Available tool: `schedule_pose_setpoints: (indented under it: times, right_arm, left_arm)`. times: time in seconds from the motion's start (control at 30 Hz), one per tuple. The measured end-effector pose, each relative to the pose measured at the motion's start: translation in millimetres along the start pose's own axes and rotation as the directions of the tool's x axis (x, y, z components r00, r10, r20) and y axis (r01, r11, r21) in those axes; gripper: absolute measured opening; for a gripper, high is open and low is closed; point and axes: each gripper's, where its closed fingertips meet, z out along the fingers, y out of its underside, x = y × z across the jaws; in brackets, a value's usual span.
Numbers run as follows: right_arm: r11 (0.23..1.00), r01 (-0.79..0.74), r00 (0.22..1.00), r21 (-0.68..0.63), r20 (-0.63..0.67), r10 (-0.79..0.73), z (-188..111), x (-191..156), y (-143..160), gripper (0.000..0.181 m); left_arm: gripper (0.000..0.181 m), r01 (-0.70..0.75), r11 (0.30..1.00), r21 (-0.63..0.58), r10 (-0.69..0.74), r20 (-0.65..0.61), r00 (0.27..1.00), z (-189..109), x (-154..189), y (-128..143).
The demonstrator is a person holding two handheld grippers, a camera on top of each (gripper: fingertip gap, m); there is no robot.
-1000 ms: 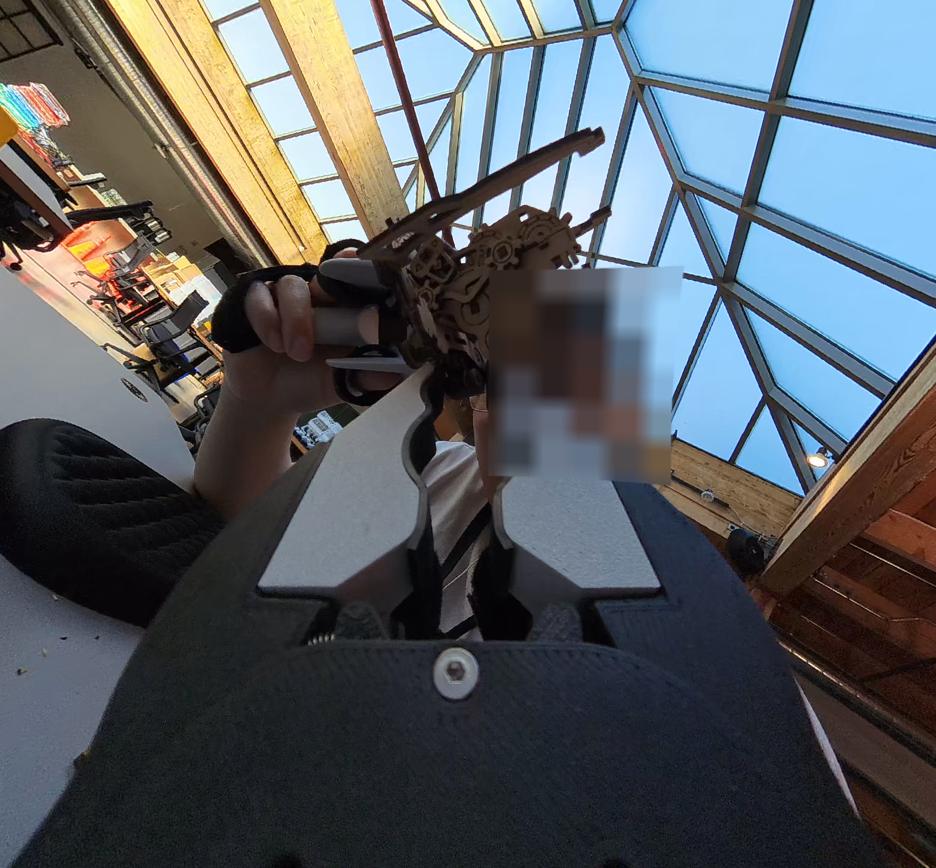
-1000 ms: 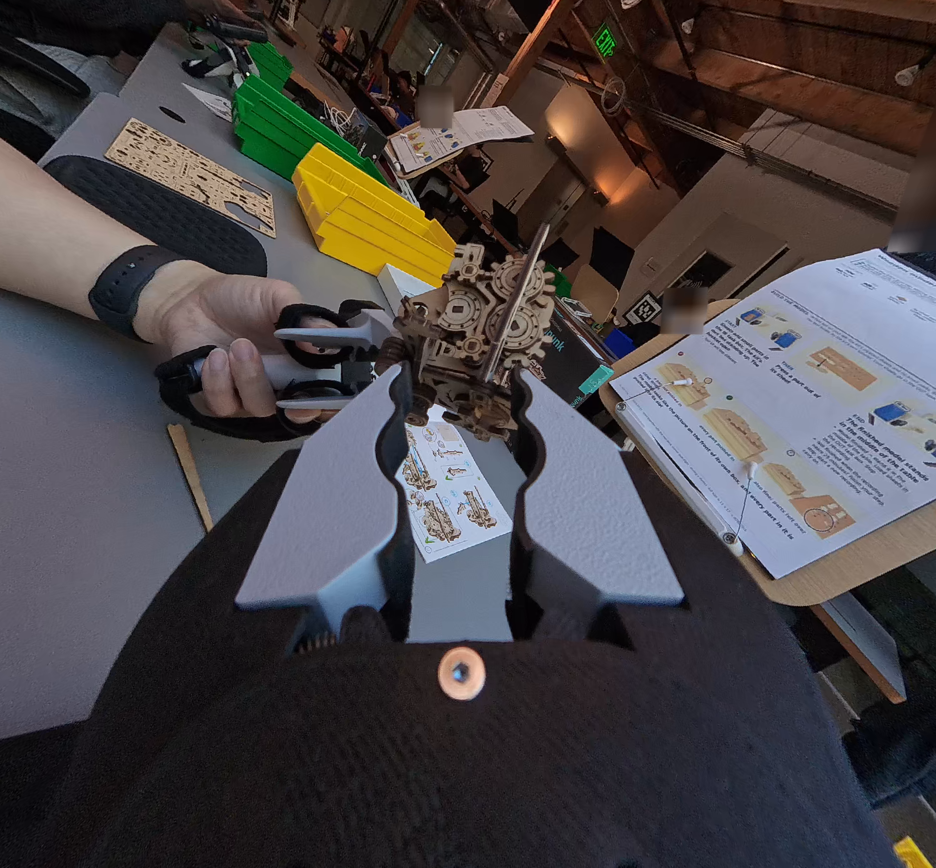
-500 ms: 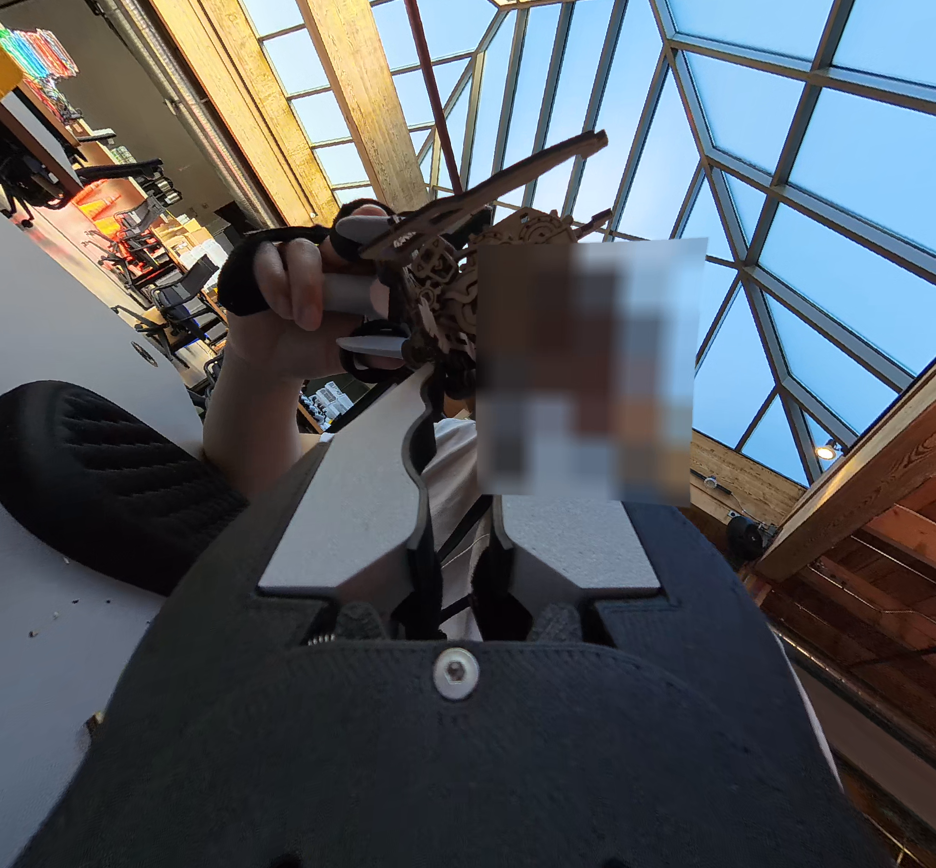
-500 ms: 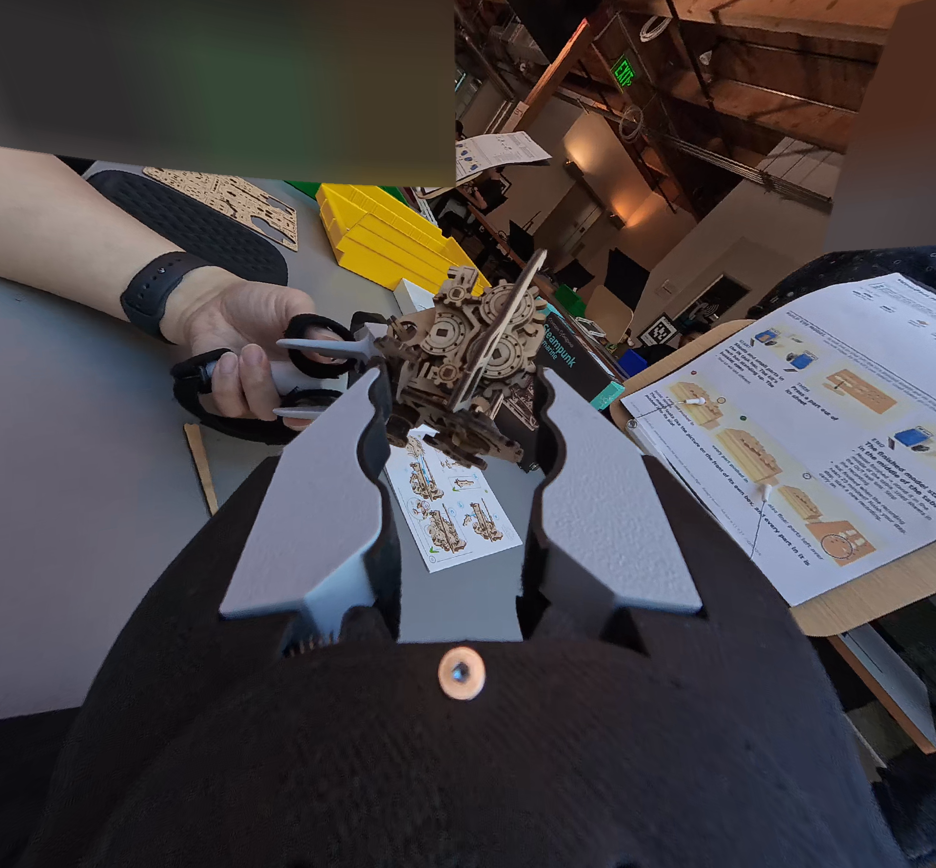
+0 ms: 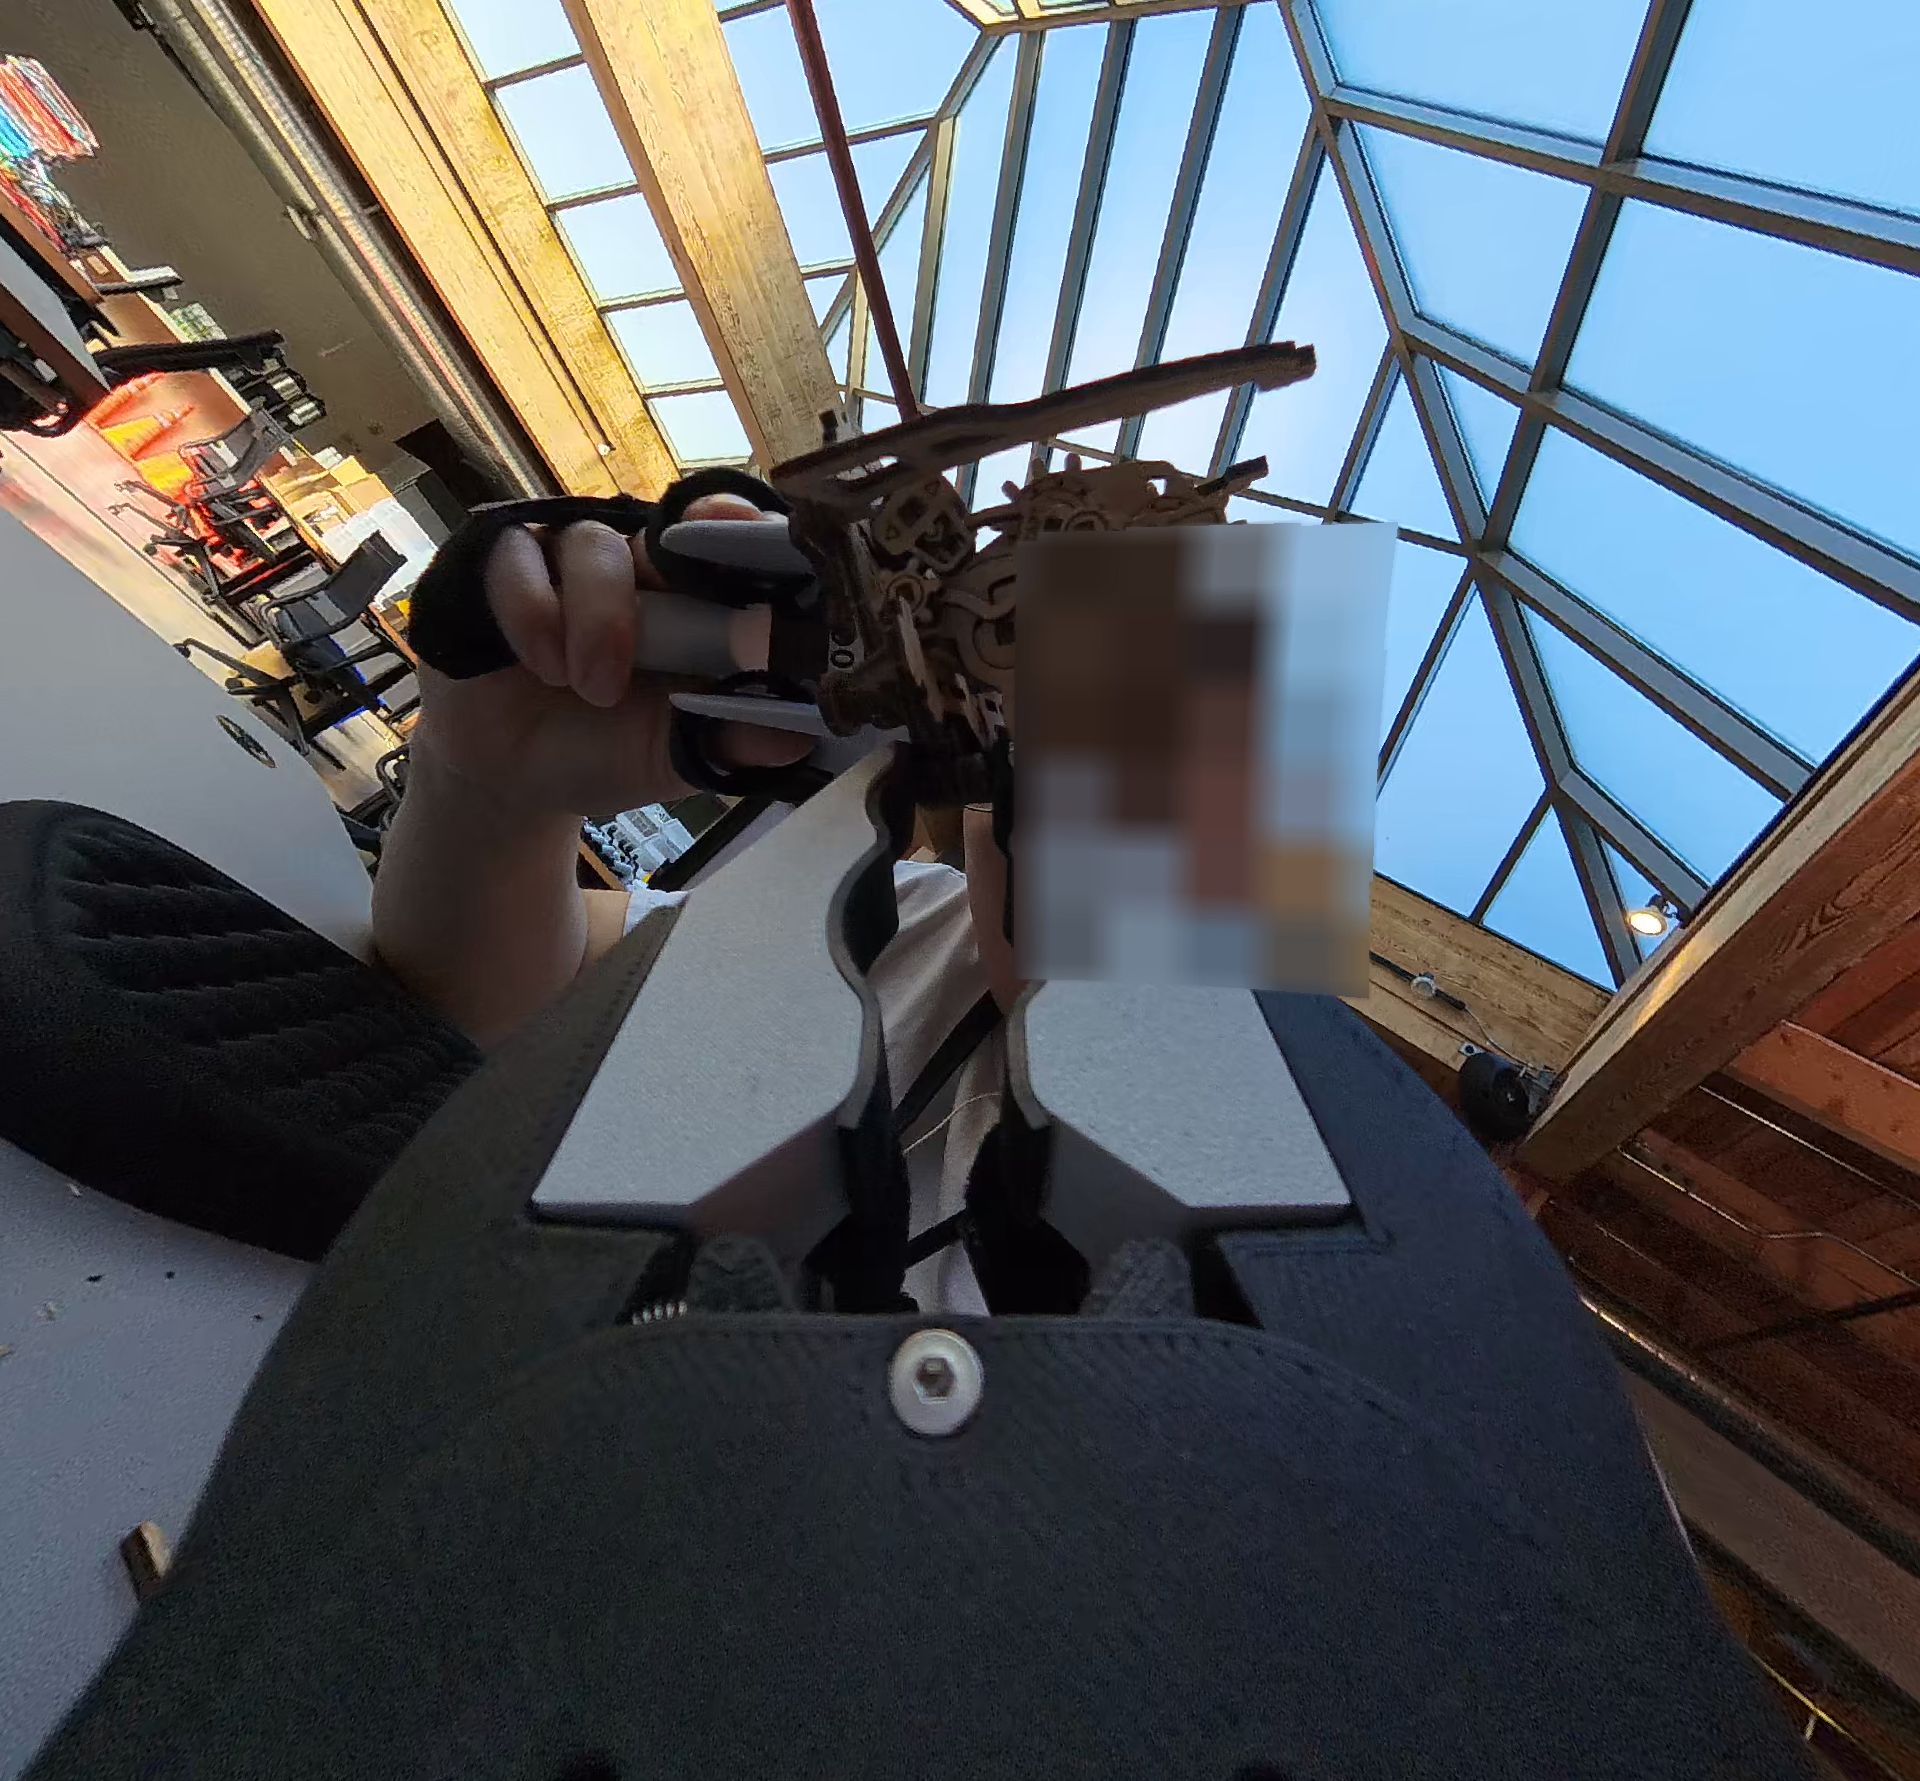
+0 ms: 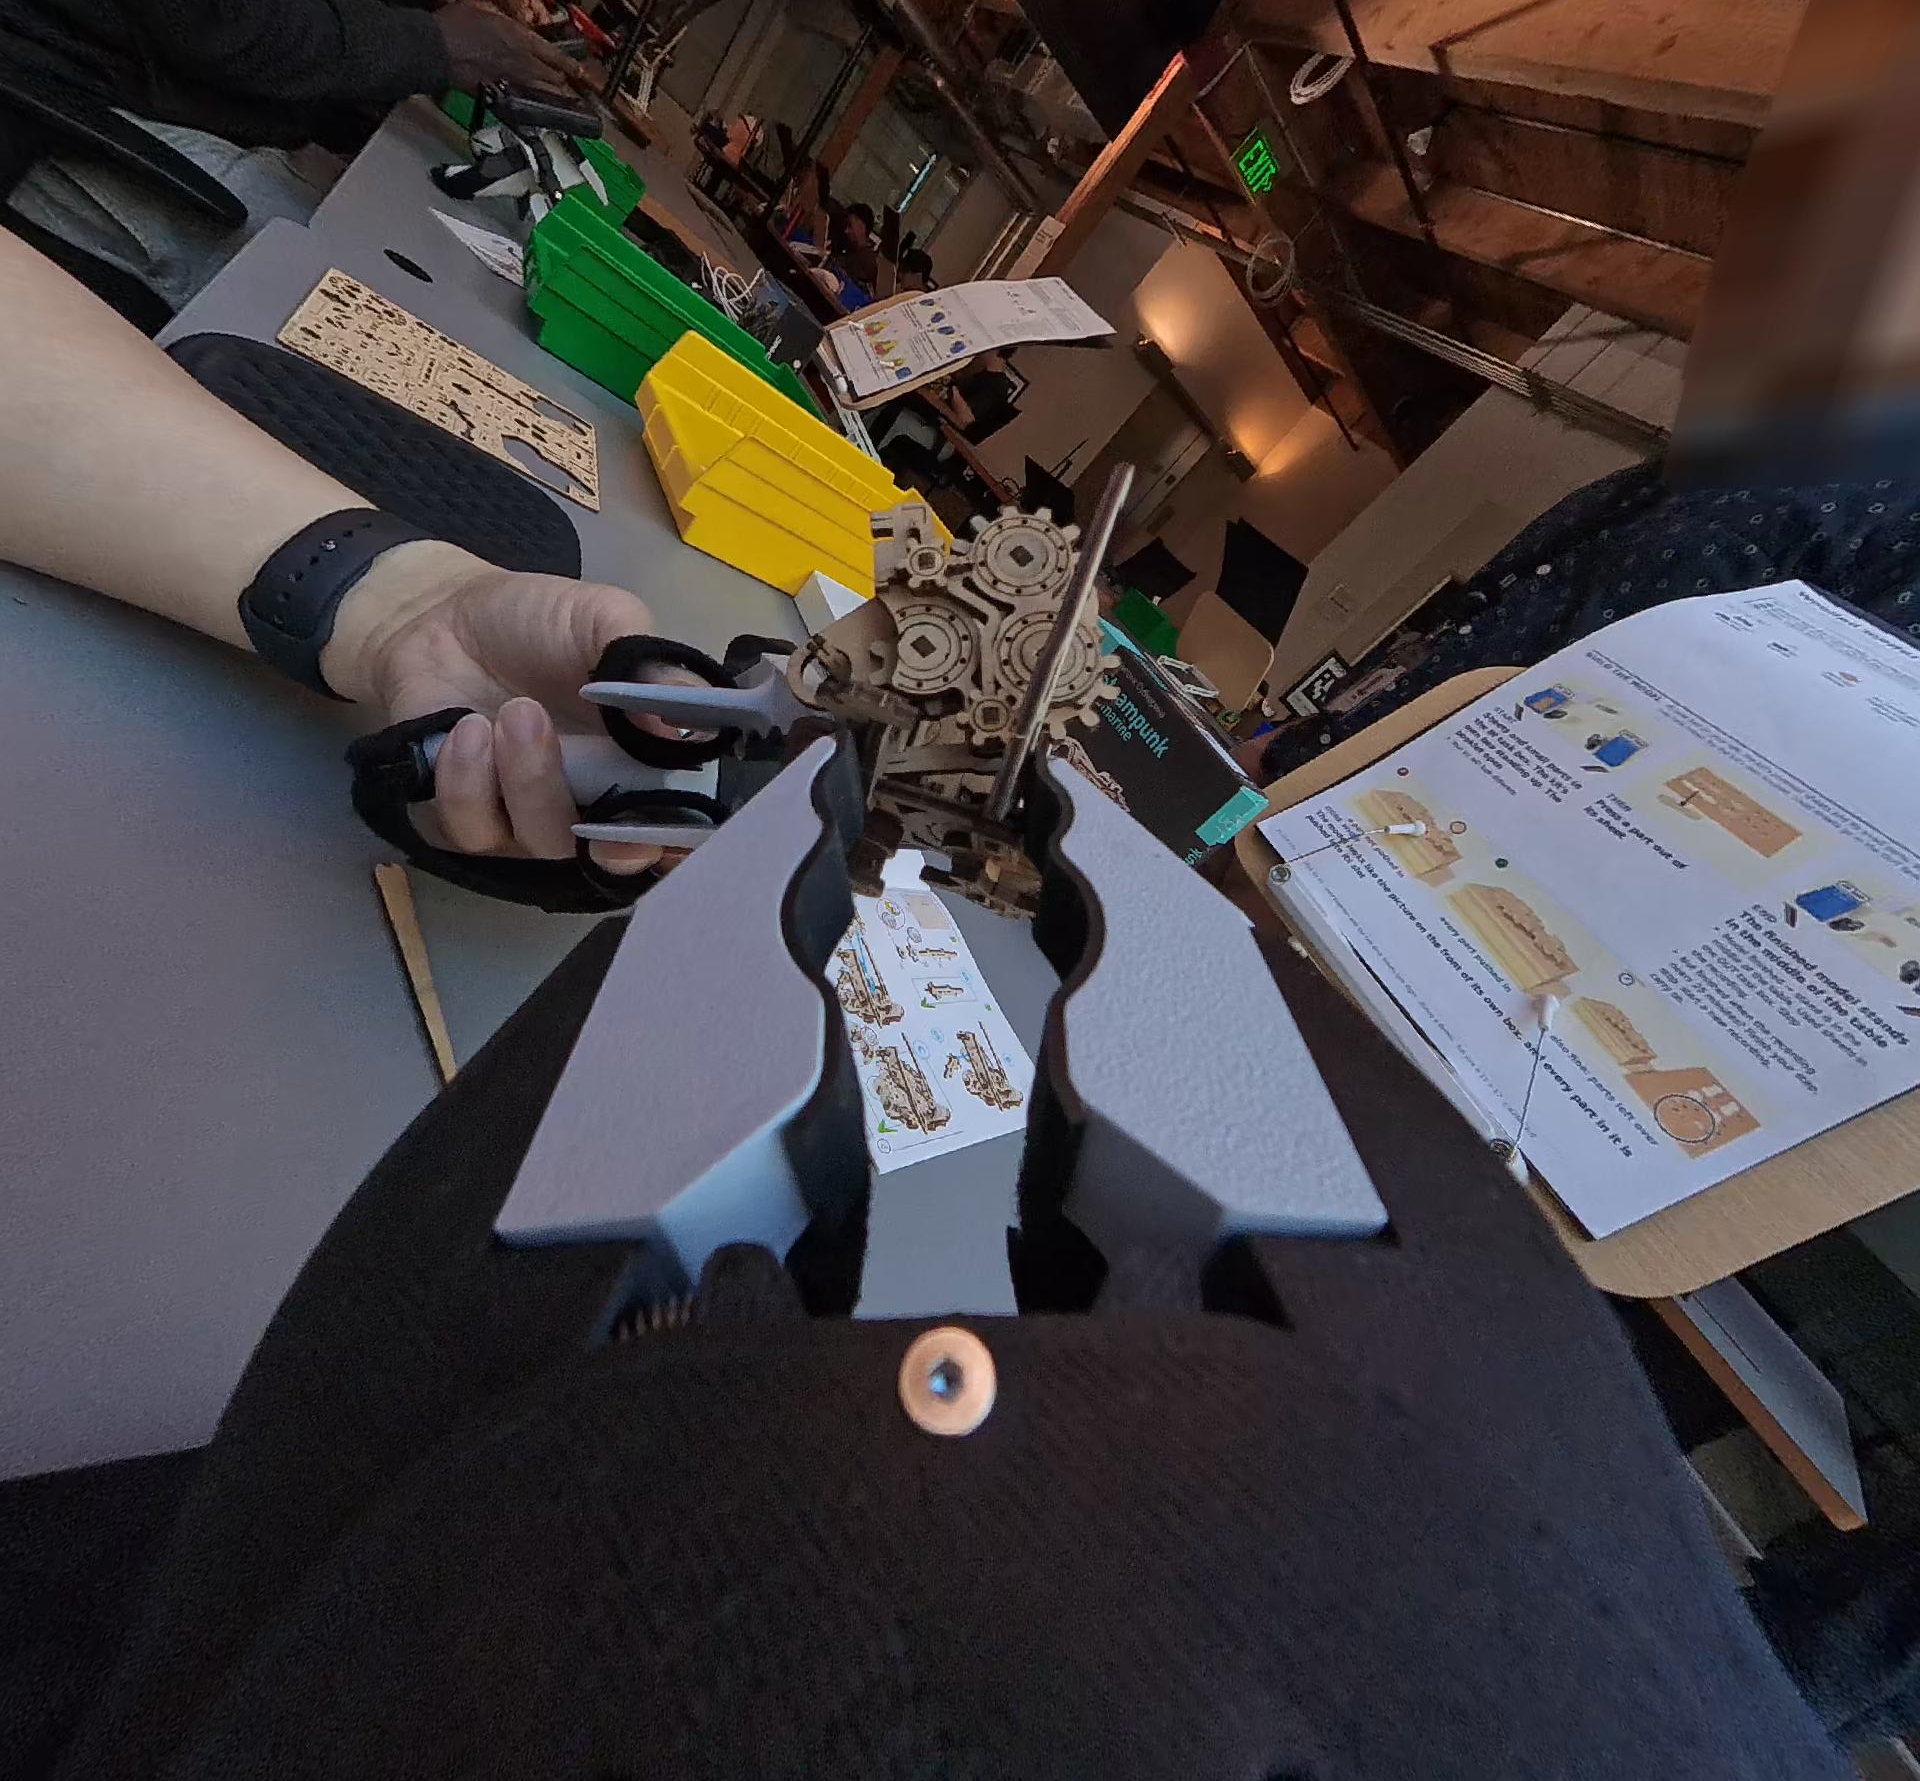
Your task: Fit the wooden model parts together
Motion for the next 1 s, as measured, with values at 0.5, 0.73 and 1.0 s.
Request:
schedule_pose_setpoints:
  times: [0.5, 0.73, 1.0]
  right_arm:
    - [0.998, 0.031, 0.999, 0.063, 0.034, -0.034, -2, 2, -10, 0.075]
    - [0.989, 0.121, 0.987, 0.087, 0.096, -0.129, -6, -12, -10, 0.075]
    - [0.989, 0.105, 0.977, 0.107, 0.175, -0.123, -9, -24, -12, 0.059]
  left_arm:
    - [0.012, 0.001, 1.0, -0.016, -0.001, 0.011, 1.0, -6, 4, -2]
    - [0.011, 0.086, 0.99, -0.108, -0.083, 0.033, 0.996, 0, -5, 18]
    - [0.013, 0.125, 0.98, -0.156, -0.12, 0.038, 0.992, 2, -10, 29]
